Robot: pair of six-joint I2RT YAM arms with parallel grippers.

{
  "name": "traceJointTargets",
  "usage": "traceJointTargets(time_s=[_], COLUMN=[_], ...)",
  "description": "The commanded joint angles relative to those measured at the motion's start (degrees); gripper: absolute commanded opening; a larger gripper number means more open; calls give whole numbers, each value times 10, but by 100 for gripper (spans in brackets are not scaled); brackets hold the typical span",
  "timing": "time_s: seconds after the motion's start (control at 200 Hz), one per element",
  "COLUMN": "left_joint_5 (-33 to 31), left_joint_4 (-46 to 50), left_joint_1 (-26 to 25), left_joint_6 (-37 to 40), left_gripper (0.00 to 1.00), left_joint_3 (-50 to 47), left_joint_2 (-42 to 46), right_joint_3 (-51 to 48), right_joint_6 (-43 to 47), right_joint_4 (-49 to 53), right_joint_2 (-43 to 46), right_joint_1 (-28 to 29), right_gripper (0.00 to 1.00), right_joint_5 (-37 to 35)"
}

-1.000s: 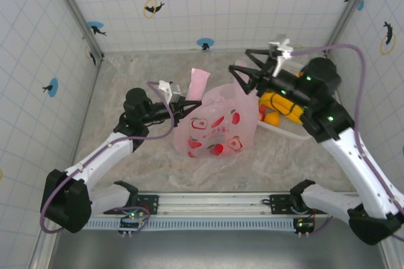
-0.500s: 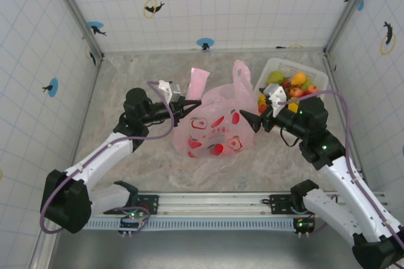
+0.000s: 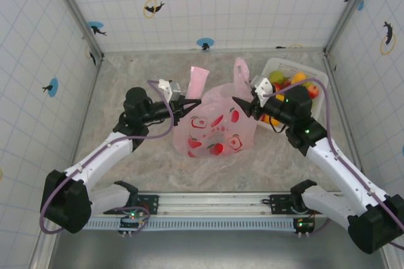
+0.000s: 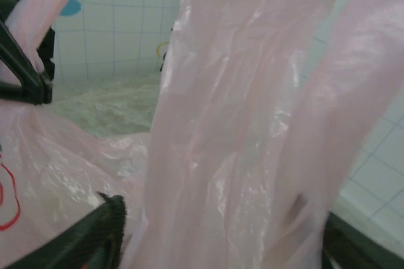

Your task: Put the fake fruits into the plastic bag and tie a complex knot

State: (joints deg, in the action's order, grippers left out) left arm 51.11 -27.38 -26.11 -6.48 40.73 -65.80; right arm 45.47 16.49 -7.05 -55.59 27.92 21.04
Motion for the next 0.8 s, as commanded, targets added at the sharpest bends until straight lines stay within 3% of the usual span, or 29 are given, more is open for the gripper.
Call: traceJointTargets(time_s=[0.0,0.145,0.295,0.36,0.43,0.49,0.641,0.796], left_joint_5=[-28,-44,-53,-62,-75,-88,-88,-56], left_joint_4=[23,35,42,63,93,127,198,212], left_joint_1=[0,12,43,54,61,63,63,63], left_joint_6=[-12,-20,-58,-52,-40,-29,17,0], left_gripper=[0,0,19,28,48,58,65,70], left_joint_3=[32,45,41,43,51,63,108,164], left_joint_2=[20,29,55,74,96,118,175,204], right_joint_3=[24,16,6,-5,-14,-17,-22,-25], right_joint_6=[-7,-50,-99,-118,-129,-132,-136,-138], right_joint_4=[-51,-80,-100,-118,-129,-128,-127,-131], right_joint_2=[12,22,27,30,33,33,35,35], right_joint_1=[3,-4,-16,-19,-21,-22,-23,-23], right_gripper=[55,33,18,15,12,10,8,8], right_joint_5=[5,21,39,44,47,47,48,53])
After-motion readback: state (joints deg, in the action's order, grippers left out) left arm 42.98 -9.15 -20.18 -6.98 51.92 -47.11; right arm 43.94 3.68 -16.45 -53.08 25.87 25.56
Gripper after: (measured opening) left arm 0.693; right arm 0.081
